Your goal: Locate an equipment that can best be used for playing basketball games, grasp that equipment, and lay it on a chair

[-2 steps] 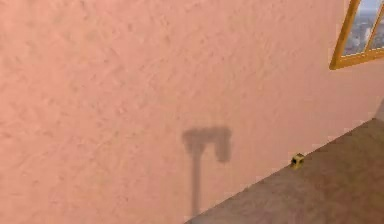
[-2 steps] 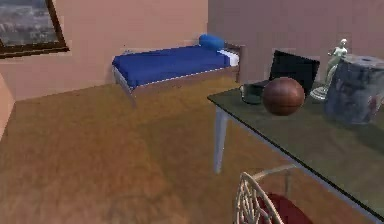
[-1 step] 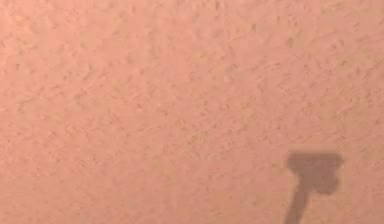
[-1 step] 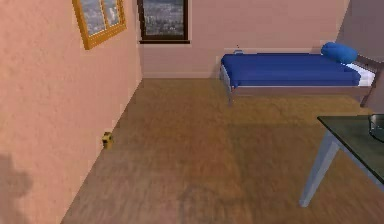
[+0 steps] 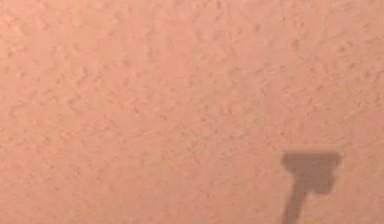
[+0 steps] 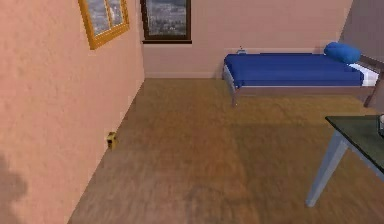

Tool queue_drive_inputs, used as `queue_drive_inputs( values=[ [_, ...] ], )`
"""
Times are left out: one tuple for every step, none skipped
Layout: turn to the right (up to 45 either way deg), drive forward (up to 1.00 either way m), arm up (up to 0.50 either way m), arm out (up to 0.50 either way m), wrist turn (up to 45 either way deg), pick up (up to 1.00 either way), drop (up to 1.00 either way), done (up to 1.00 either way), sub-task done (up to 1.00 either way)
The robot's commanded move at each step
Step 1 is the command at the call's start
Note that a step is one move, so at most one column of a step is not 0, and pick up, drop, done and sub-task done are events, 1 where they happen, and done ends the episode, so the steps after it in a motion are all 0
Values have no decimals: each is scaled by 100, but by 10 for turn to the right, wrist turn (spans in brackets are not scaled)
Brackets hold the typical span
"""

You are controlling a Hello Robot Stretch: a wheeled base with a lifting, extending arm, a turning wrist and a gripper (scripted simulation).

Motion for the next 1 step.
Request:
queue_drive_inputs(
  values=[
    [450, 0, 0, 0, 0, 0, 0, 0, 0]
  ],
)
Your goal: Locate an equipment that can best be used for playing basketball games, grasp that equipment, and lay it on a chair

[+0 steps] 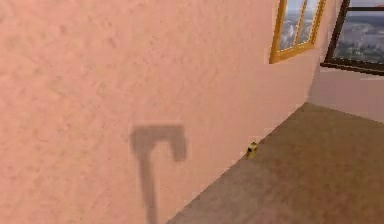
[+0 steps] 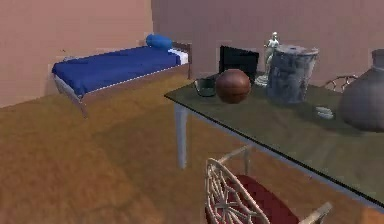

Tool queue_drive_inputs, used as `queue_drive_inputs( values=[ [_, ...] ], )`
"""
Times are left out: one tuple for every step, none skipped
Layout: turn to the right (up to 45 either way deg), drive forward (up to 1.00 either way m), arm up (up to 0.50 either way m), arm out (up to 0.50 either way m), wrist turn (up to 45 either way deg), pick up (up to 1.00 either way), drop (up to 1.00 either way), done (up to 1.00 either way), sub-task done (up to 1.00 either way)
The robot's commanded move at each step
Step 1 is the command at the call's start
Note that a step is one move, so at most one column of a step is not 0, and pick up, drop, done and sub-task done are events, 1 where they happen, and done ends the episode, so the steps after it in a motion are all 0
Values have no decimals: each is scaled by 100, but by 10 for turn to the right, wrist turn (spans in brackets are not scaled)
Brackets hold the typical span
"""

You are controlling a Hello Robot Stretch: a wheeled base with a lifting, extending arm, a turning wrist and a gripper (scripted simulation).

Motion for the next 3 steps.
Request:
queue_drive_inputs(
  values=[
    [360, 0, 0, 0, 0, 0, 0, 0, 0],
    [0, 15, 0, 0, 0, 0, 0, 0, 0],
    [-120, 0, 0, 0, 0, 0, 0, 0, 0]
  ],
)
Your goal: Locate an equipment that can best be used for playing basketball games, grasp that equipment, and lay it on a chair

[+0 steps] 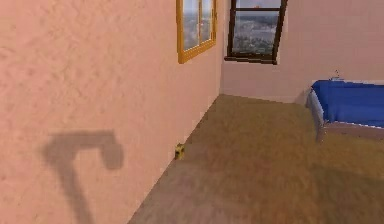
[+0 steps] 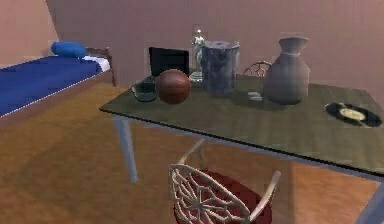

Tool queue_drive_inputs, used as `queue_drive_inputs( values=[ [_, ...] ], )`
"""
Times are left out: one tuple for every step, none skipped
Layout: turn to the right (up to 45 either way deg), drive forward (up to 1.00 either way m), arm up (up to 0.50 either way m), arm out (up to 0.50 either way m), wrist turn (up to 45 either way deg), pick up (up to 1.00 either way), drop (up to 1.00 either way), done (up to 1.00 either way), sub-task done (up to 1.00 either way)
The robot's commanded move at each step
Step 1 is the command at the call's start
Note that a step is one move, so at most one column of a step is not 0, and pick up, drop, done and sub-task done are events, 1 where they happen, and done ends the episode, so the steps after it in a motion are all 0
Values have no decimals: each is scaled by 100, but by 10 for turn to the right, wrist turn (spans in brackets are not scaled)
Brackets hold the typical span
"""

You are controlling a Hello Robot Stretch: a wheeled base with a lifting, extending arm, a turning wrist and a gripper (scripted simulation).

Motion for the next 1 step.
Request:
queue_drive_inputs(
  values=[
    [450, 0, 0, 0, 0, 0, 0, 0, 0]
  ],
)
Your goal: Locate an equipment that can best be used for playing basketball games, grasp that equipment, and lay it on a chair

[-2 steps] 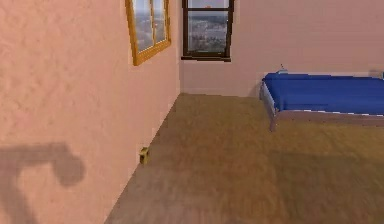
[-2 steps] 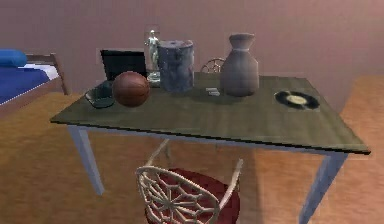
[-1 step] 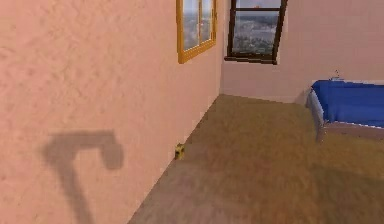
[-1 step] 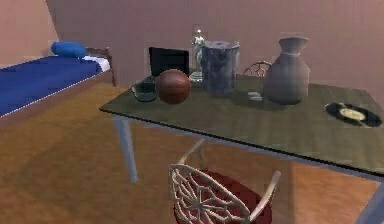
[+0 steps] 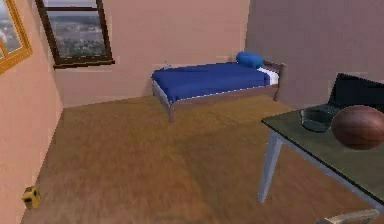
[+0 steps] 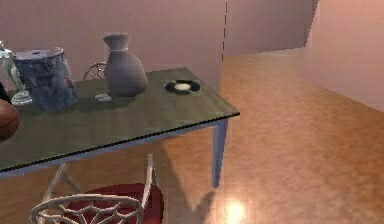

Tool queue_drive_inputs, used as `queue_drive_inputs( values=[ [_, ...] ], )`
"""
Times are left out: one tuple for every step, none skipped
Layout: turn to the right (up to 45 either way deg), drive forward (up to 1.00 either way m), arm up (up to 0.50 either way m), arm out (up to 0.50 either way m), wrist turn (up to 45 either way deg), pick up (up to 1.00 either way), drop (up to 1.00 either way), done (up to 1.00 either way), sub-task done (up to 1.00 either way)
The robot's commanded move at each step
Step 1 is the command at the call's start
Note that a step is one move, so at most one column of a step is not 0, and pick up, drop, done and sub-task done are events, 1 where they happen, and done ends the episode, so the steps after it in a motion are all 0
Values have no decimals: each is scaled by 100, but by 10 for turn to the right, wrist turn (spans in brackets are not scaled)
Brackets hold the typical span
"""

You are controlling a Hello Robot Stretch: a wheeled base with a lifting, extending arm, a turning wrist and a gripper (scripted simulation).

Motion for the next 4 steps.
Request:
queue_drive_inputs(
  values=[
    [180, 0, 0, 0, 0, 0, 0, 0, 0],
    [0, 85, 0, 0, 0, 0, 0, 0, 0],
    [-270, 0, 0, 0, 0, 0, 0, 0, 0],
    [0, 0, 50, 0, 0, 0, 0, 0, 0]
  ],
)
